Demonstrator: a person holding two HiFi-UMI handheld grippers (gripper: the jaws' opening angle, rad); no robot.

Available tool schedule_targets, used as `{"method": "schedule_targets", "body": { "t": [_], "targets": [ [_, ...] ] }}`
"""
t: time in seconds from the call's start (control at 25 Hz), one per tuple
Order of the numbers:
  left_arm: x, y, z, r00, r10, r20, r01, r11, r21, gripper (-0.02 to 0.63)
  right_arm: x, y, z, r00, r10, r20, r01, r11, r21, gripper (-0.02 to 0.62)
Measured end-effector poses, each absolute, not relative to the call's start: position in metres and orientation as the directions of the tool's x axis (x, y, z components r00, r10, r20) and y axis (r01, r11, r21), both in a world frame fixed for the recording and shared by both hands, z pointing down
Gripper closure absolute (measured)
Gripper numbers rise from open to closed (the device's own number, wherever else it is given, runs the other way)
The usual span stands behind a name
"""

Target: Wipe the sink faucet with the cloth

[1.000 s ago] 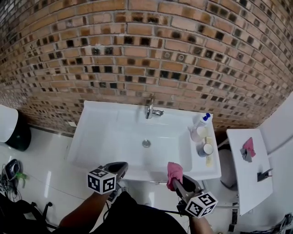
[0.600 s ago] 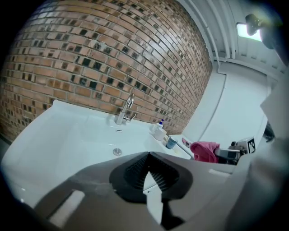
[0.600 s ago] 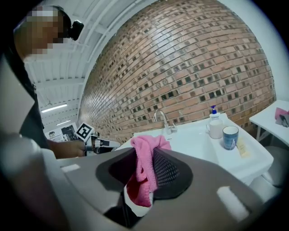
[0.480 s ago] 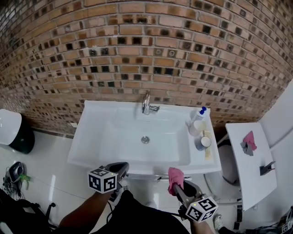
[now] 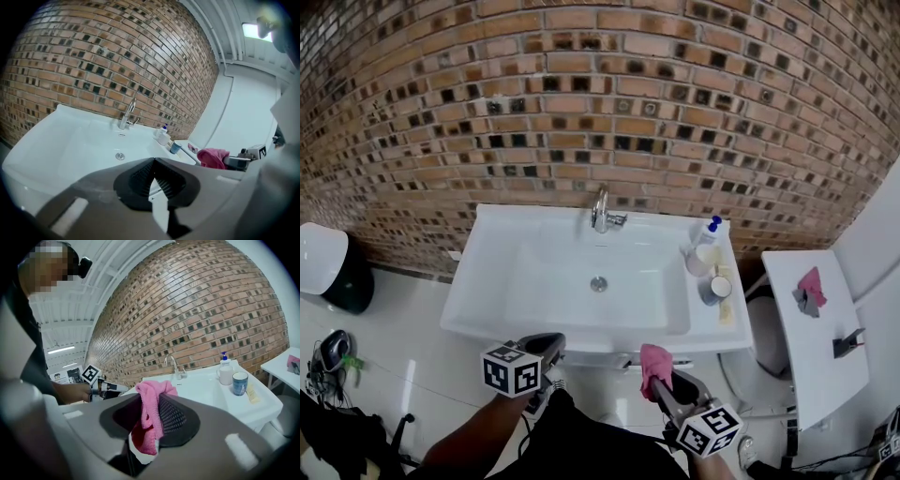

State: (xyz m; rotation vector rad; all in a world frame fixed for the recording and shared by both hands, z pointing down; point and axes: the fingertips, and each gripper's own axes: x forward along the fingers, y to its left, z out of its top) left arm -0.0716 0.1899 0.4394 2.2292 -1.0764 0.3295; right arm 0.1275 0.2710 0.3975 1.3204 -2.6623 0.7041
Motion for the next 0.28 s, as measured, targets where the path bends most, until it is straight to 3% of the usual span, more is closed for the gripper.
{"method": "schedule_targets", "body": {
  "t": [0.28],
  "targets": [
    [-0.0716,0.1922,0.4369,0.631,-0.621,0.465,-0.774,-0.465,0.43,0.6,0.1298,0.2762,0.4007,-0.62,-0.737,0.269,-0.775,0.525,-0.351,0.479]
  ]
}}
